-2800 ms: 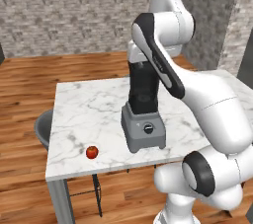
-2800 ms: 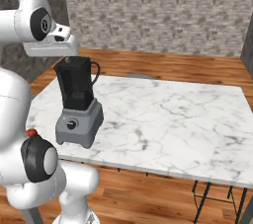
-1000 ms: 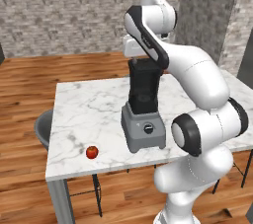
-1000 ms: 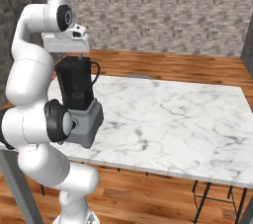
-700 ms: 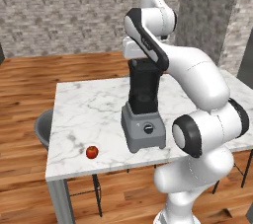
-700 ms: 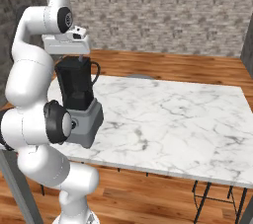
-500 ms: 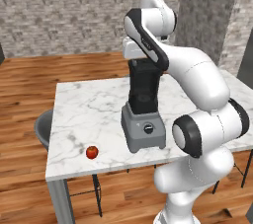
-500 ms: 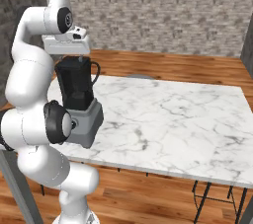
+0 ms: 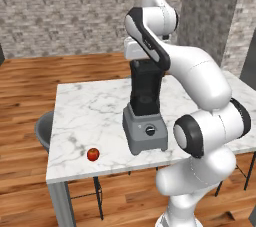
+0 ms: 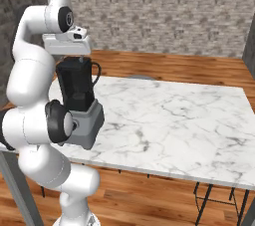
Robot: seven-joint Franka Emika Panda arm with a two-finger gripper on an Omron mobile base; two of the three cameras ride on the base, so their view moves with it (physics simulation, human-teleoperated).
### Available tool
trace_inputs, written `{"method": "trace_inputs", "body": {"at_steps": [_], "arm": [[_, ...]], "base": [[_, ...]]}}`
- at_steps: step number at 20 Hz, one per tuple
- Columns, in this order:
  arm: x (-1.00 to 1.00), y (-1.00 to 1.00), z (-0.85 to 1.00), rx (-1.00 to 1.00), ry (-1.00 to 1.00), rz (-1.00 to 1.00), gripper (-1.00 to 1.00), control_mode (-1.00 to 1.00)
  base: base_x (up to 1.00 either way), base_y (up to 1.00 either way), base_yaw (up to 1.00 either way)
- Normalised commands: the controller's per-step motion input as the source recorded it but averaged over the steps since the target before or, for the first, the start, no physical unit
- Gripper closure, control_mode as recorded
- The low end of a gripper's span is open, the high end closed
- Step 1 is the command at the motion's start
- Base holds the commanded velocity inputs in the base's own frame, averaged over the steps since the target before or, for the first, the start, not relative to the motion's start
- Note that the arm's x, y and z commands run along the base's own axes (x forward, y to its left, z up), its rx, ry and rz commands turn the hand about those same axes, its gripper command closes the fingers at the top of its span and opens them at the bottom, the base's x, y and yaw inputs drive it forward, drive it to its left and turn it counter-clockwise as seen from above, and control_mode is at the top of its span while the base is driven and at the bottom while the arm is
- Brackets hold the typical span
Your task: Open the blender lid, put the apple in the blender, close the lid, and start the blender.
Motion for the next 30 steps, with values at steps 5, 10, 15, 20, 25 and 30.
{"method": "trace_inputs", "body": {"at_steps": [5,10,15,20,25,30], "arm": [[0.01,0.11,-0.08,0.0,0.0,0.0,1.0,-1.0],[0.0,0.05,-0.08,0.0,0.0,0.0,1.0,-1.0],[0.0,0.04,-0.04,0.0,0.0,0.0,1.0,-1.0],[0.0,0.0,0.51,0.0,-0.05,0.01,1.0,-1.0],[-0.03,0.0,1.0,0.0,-0.17,0.02,1.0,-1.0],[-0.17,-0.07,0.89,0.0,-0.2,0.01,1.0,-1.0]], "base": [[0.0,0.0,0.0],[0.0,0.0,0.0],[0.0,0.0,0.0],[0.0,0.0,0.0],[0.0,0.0,0.0],[0.0,0.0,0.0]]}}
